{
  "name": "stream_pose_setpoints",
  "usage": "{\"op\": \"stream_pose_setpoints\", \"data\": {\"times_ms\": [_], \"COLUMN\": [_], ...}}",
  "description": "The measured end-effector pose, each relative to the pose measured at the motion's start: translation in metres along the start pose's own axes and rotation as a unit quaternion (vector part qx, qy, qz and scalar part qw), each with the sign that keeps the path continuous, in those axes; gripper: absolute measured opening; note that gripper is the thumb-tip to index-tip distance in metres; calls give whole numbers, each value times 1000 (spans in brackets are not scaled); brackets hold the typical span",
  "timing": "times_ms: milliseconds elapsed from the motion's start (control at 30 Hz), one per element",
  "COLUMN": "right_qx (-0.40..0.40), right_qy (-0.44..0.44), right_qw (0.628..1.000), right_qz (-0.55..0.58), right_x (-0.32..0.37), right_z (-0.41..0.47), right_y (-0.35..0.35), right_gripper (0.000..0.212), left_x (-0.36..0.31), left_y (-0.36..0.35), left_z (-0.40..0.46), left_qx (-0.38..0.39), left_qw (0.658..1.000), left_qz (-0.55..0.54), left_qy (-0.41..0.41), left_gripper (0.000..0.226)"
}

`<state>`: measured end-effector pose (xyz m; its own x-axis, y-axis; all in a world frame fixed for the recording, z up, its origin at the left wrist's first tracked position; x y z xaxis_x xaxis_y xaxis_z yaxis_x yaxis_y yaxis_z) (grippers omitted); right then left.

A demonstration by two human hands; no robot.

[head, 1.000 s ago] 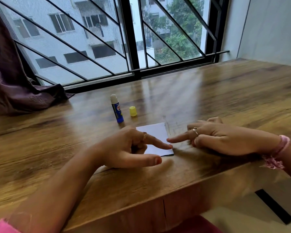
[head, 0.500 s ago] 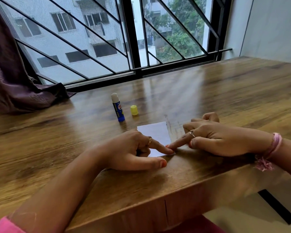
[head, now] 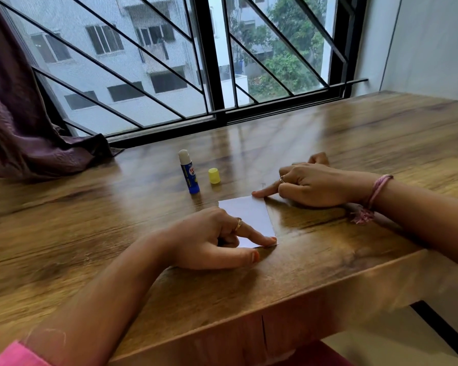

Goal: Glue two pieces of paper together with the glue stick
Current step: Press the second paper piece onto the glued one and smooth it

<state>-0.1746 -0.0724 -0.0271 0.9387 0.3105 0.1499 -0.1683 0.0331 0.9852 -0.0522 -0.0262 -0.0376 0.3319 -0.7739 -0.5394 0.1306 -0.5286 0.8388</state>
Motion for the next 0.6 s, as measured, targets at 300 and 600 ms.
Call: {"op": "stream_pose_setpoints", "data": {"times_ms": [300, 600], "right_qx": [-29, -56], "right_qy": [-5, -4], "right_qw": [999, 994], "right_qz": [18, 99], "right_x": [-1, -10], "right_z": [-3, -6], "right_y": [0, 0], "right_gripper": [51, 31], "left_x": [1, 38], "left_y": [2, 47], "left_z": [0, -12], "left_qx": [-5, -168], "left_qw": [1000, 985], "left_qz": [11, -25], "left_qy": [-7, 24], "left_gripper": [36, 28]}}
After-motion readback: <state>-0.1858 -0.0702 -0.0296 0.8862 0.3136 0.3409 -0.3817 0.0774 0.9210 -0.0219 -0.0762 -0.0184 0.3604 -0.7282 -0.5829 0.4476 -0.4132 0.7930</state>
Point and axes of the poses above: each hand's wrist, its own z-axis towards the middle knuckle, its own y-axis out of the back of the hand, x = y × z, the point moved 10 cm from there along z, towards the middle knuckle, and after that the axes turned 2 degrees about z, right-handed, at the moved point
